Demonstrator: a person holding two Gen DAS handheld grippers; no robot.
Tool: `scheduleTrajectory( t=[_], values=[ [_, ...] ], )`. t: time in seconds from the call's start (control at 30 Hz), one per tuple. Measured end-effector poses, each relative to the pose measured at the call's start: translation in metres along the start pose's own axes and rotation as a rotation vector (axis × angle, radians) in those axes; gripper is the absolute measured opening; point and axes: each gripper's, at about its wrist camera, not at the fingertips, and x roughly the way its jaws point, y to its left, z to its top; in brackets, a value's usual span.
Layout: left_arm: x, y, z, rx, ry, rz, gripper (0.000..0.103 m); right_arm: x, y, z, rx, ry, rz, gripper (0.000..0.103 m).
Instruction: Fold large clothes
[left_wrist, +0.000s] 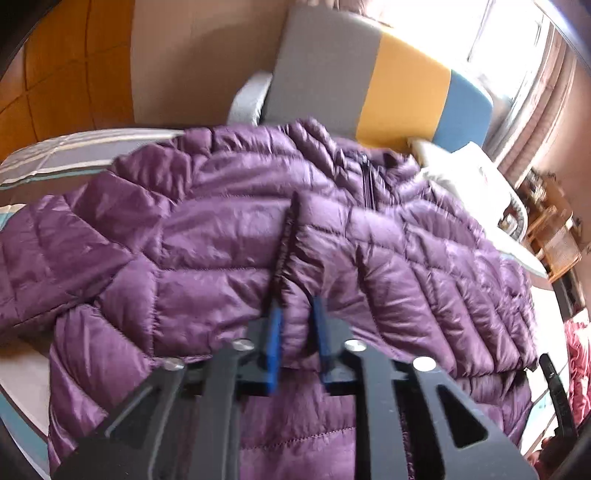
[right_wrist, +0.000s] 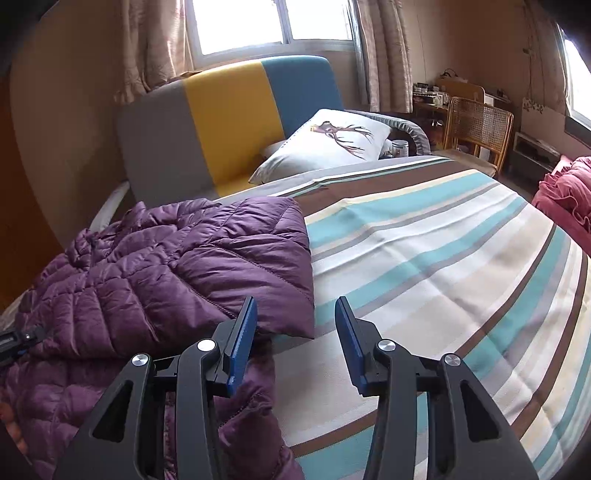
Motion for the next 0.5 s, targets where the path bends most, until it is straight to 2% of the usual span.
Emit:
scheduleTrajectory(
  t=[0.1,0.2,0.33,0.4,0.5],
  values=[
    [-0.011,0.008,-0.001,0.037,-0.051,0.056,0.009,0.002,-0.002,0.000,0.017,0.009,0.008,0.045],
    [-0.011,0.026,-0.009,0.038,-0.058,0.108,0.009,0.003,0.000,0.004,0.006,0.021,0.017,0.045],
    [-0.010,0.044,-0.015,-0.022,-0.050,0.074,0.010,0.007,0.014,0.020,-0.040,0.015,0.074,0.036],
    [-0.008,0.043,-0.016,-0.013,-0.046,0.087,0.013,0.018,0.023,0.029,-0.059,0.044,0.109,0.029],
    [-0.002,0.036,-0.017,0.028,-0.033,0.113,0.018,0.042,0.039,0.037,-0.106,0.088,0.139,0.028]
  ],
)
